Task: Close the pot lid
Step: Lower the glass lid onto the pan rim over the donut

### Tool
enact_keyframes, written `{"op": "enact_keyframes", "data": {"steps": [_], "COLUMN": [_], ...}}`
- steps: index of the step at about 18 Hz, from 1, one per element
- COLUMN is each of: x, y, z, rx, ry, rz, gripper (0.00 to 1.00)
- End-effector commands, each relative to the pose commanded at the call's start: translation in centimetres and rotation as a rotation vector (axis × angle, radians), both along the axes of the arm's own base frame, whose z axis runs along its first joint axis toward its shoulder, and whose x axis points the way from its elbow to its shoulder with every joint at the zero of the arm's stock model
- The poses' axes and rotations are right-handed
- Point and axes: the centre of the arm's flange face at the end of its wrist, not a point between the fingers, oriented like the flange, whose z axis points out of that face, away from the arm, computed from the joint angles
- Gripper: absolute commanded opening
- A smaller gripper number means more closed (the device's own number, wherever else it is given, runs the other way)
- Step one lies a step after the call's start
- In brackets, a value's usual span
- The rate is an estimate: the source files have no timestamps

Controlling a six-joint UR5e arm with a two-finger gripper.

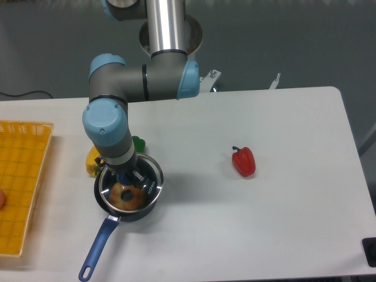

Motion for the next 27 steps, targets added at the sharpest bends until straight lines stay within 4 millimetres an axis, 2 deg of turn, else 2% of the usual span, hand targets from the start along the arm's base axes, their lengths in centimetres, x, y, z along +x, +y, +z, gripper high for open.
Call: {"op": "enact_keyframes", "data": {"steps": [5,15,27], "x": [0.4,0.4,0.9], "y": [0.7,0.7,1.0], "z": [-0.3,-0.4,-1.4], "rx": [0.019,0.016,0.001], "ry": [0.015,0.016,0.009], "rz": [0.015,0.014,0.006], "gripper": [0.61,0.61,0.63]}}
